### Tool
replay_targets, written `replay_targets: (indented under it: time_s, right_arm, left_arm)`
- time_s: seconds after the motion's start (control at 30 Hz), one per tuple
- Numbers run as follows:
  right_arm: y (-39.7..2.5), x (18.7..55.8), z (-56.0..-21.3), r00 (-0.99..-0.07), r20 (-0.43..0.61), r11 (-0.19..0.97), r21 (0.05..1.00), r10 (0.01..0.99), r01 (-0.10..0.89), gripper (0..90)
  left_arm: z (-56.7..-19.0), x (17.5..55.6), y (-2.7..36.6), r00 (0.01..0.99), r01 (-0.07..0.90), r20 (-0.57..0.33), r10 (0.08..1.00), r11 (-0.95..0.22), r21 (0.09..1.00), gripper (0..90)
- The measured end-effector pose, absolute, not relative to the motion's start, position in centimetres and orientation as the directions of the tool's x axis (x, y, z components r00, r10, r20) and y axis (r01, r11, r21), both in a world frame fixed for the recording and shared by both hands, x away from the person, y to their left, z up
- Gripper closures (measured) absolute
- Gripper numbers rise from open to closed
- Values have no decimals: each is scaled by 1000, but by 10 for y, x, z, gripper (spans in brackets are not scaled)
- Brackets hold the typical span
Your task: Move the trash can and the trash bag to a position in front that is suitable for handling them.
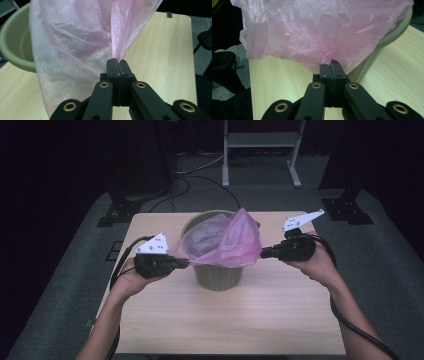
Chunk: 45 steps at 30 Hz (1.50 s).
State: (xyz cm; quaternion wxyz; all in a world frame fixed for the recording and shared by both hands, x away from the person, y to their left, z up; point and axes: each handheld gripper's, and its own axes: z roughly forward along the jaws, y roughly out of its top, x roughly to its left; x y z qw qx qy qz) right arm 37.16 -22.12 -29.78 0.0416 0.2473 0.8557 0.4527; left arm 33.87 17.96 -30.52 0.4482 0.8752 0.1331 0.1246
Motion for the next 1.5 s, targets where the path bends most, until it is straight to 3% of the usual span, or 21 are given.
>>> replay_targets:
  time_s: [0.07, 0.3, 0.6, 0.87, 1.07, 1.2, 1.33, 1.5]
  right_arm:
    - [-222, 371, -299, -876, 158, 468, 794, 457, 387, 848]
    - [-232, 371, -293, -879, 179, 433, 816, 443, 384, 631]
    - [-234, 368, -288, -884, 142, 435, 829, 444, 352, 533]
    - [-219, 371, -285, -896, 93, 430, 853, 434, 296, 448]
    - [-203, 380, -283, -895, 76, 440, 850, 440, 289, 506]
    - [-197, 388, -277, -889, 79, 436, 849, 452, 297, 651]
    - [-190, 397, -271, -888, 85, 433, 850, 451, 301, 741]
    - [-183, 404, -264, -896, 96, 426, 855, 434, 297, 768]
  left_arm:
    - [-305, 338, 180, 932, 121, 101, 347, -564, 817, 893]
    - [-297, 340, 192, 931, 134, 79, 357, -533, 836, 702]
    - [-291, 337, 203, 935, 138, 53, 350, -499, 856, 567]
    - [-286, 341, 208, 932, 139, 54, 359, -490, 861, 537]
    - [-284, 348, 203, 930, 134, 59, 364, -484, 865, 501]
    - [-278, 356, 189, 936, 120, 67, 347, -489, 864, 486]
    - [-272, 365, 172, 944, 106, 73, 323, -504, 857, 485]
    - [-268, 375, 153, 951, 95, 78, 300, -523, 847, 484]
